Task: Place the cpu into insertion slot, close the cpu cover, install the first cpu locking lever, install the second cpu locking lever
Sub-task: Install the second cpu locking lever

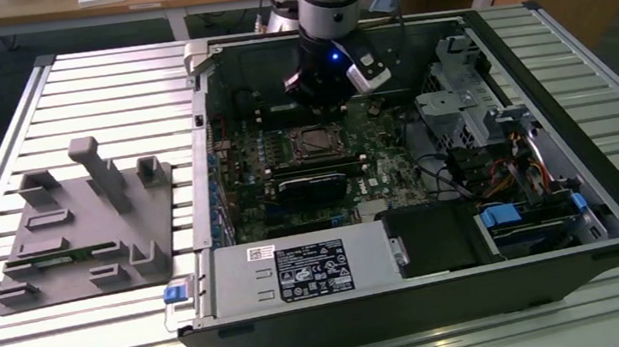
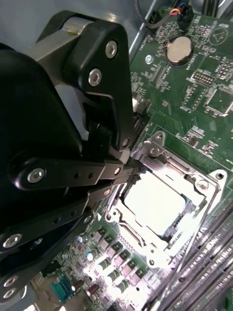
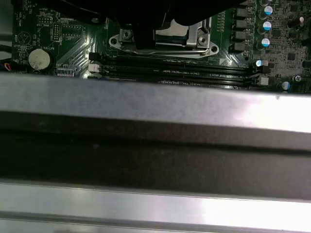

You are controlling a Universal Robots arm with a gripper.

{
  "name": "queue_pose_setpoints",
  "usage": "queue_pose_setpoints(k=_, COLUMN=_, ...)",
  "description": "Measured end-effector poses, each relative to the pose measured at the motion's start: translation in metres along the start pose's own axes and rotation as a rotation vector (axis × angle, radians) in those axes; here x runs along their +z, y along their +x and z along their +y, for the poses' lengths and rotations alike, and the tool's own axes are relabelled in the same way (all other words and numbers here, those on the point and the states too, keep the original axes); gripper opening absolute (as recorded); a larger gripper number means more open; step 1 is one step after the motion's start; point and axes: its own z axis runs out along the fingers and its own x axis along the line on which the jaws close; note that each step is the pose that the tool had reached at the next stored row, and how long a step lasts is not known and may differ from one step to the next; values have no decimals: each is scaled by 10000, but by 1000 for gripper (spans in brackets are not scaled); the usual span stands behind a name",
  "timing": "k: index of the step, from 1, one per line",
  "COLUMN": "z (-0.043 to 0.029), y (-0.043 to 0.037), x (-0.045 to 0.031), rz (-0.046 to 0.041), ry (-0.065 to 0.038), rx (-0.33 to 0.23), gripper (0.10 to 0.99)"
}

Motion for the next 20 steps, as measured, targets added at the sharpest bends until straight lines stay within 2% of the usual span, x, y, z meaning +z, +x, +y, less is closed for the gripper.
queue_pose_setpoints(k=6, z=-15, y=1, x=-12, rz=0, ry=1, rx=0, gripper=106)
queue_pose_setpoints(k=9, z=-11, y=1, x=-67, rz=-1, ry=1, rx=1, gripper=106)
queue_pose_setpoints(k=17, z=1, y=2, x=-281, rz=2, ry=41, rx=1, gripper=106)
queue_pose_setpoints(k=20, z=3, y=3, x=-310, rz=2, ry=85, rx=1, gripper=106)
